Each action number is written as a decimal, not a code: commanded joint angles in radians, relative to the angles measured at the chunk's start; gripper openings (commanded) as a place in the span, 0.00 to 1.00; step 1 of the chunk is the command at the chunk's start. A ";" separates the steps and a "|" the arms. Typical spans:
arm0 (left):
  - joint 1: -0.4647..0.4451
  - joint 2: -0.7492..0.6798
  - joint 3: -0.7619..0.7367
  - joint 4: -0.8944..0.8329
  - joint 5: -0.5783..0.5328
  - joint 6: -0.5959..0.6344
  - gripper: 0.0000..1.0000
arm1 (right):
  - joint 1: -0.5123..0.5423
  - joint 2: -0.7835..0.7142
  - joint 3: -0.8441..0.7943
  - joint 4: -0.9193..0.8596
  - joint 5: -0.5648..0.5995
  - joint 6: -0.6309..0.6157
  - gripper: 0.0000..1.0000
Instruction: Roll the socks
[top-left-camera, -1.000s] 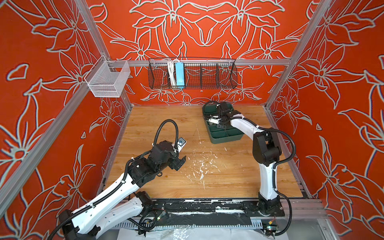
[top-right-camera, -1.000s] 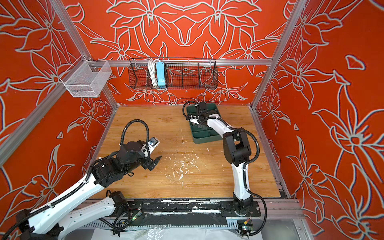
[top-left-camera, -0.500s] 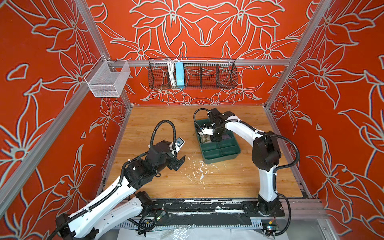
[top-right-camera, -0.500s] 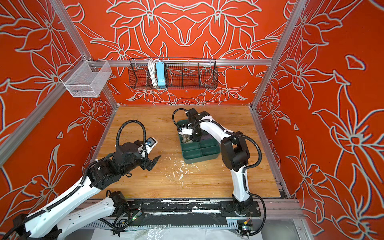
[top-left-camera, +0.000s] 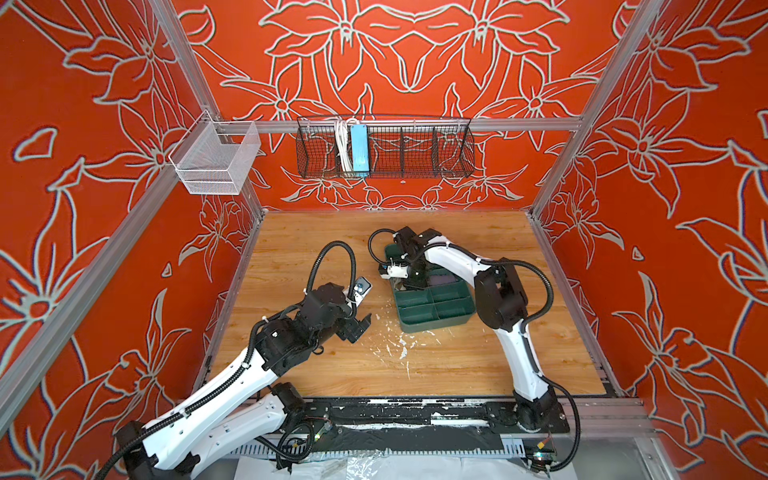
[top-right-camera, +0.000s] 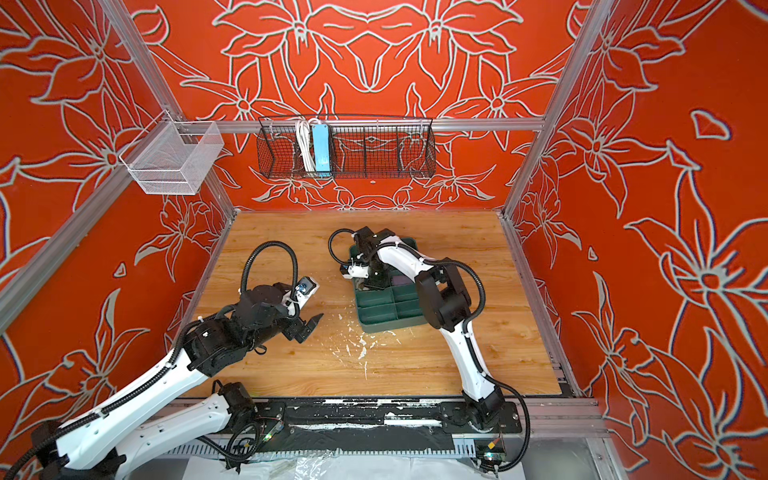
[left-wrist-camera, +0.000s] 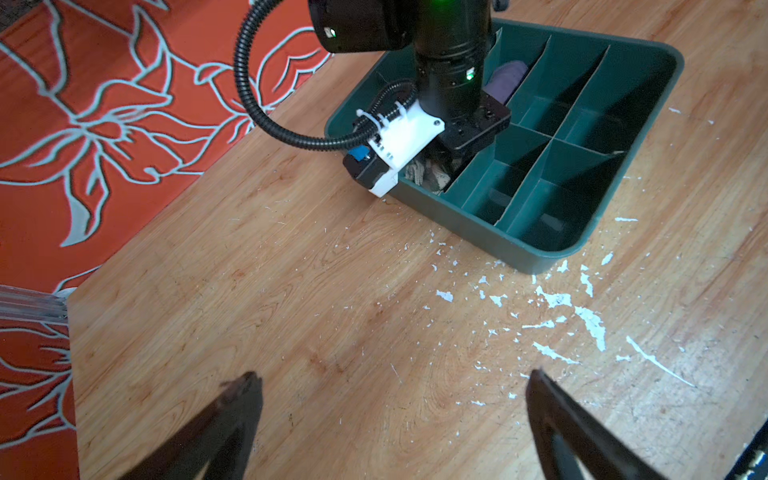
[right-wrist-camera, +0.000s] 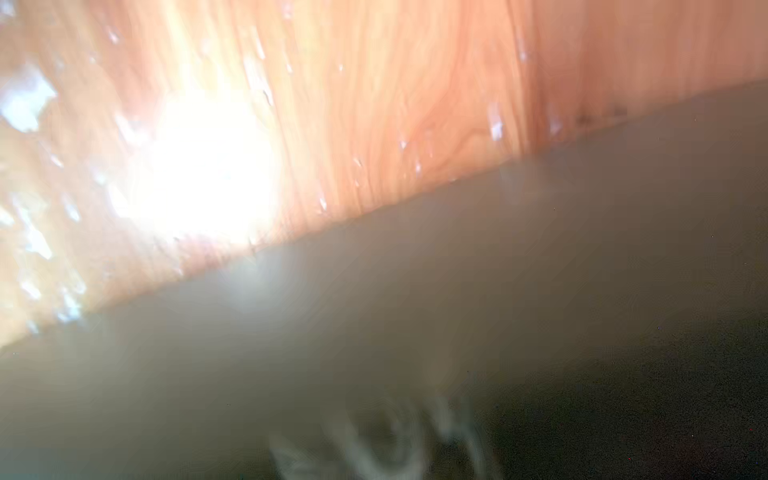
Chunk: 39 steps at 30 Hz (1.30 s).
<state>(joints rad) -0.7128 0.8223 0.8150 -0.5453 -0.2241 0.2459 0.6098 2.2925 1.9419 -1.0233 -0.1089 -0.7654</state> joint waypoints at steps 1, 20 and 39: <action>0.001 0.015 -0.012 -0.003 -0.006 -0.004 0.97 | 0.020 0.108 -0.055 0.024 0.073 0.039 0.00; 0.003 0.018 -0.011 0.019 -0.027 -0.007 0.97 | 0.021 -0.088 -0.161 0.129 0.003 0.043 0.39; 0.003 -0.159 -0.084 0.122 -0.218 -0.013 0.97 | 0.016 -0.447 -0.251 0.263 -0.014 0.072 0.54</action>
<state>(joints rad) -0.7128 0.7174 0.7509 -0.4850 -0.3626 0.2424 0.6239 1.9675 1.7134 -0.8299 -0.1188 -0.7242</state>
